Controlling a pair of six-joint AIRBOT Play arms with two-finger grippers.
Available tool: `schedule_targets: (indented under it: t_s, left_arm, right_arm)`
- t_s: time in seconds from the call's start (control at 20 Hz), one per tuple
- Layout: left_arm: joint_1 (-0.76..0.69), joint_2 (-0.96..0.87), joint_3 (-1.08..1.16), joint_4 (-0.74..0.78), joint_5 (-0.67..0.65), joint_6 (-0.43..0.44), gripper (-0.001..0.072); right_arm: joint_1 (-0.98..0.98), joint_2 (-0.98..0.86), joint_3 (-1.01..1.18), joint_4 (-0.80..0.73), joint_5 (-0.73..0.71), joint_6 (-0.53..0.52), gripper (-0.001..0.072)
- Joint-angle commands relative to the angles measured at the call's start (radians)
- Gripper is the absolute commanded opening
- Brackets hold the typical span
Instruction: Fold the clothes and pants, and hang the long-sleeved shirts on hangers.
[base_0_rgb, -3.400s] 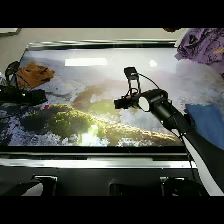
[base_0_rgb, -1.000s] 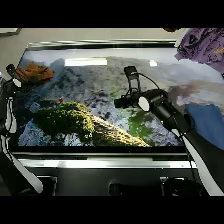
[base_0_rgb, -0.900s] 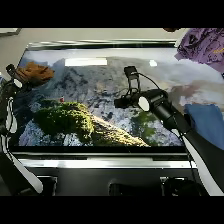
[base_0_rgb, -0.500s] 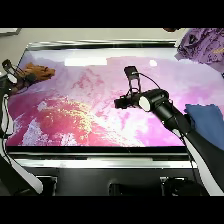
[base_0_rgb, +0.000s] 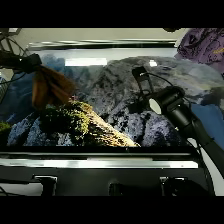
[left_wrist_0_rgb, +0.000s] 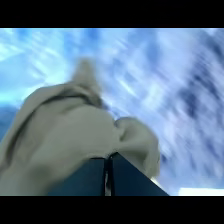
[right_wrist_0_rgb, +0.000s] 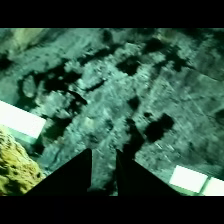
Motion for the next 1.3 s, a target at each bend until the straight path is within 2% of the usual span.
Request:
schedule_targets:
  t_s: [0.0,0.15,0.25,0.45,0.5,0.6,0.65,0.75,0.85,0.95,1.05,1.15,1.2,1.25]
  left_arm:
    - [-0.208,0.161,-0.131,-0.028,-0.064,-0.103,0.0008]
    - [-0.432,0.175,-0.21,-0.053,-0.015,-0.183,0.0008]
    - [-0.573,0.157,-0.277,-0.052,0.074,-0.235,0.0009]
    - [-0.727,0.089,-0.452,-0.042,0.273,-0.351,0.002]
    - [-0.725,0.072,-0.454,-0.041,0.276,-0.349,0.0111]
    - [-0.669,0.074,-0.431,-0.037,0.272,-0.293,0.056]
    - [-0.618,0.081,-0.398,-0.033,0.246,-0.247,0.072]
    - [-0.495,0.091,-0.307,-0.031,0.162,-0.127,0.072]
    - [-0.367,0.092,-0.224,-0.032,0.119,-0.061,0.072]
    - [-0.253,0.091,-0.176,-0.032,0.133,-0.051,0.072]
    - [-0.155,0.091,-0.169,-0.035,0.164,-0.051,0.072]
    - [-0.085,0.086,-0.17,-0.034,0.184,-0.055,0.072]
    - [-0.058,0.083,-0.17,-0.034,0.185,-0.055,0.072]
    - [-0.038,0.079,-0.17,-0.034,0.185,-0.055,0.072]
  right_arm:
    - [0.0,0.046,0.001,-0.166,0.164,-0.034,0.0255]
    - [0.0,0.068,0.001,-0.184,0.201,-0.061,0.0256]
    - [0.0,0.069,0.001,-0.193,0.219,-0.064,0.0281]
    - [0.0,0.069,-0.004,-0.195,0.216,-0.045,0.0292]
    - [-0.007,0.069,-0.013,-0.19,0.204,-0.031,0.0333]
    - [-0.056,0.069,-0.038,-0.19,0.169,-0.01,0.0402]
    - [-0.108,0.069,-0.05,-0.187,0.13,0.006,0.0417]
    - [-0.259,0.068,-0.069,-0.082,0.028,0.065,0.0433]
    - [-0.431,0.048,-0.117,0.273,-0.08,0.02,0.0447]
    - [-0.523,-0.002,-0.193,0.683,-0.13,-0.14,0.0483]
    - [-0.505,-0.08,-0.252,0.969,-0.129,-0.305,0.0484]
    - [-0.422,-0.161,-0.27,1.043,-0.128,-0.341,0.049]
    - [-0.368,-0.201,-0.27,1.041,-0.138,-0.341,0.0541]
    - [-0.316,-0.235,-0.27,1.043,-0.166,-0.341,0.0554]
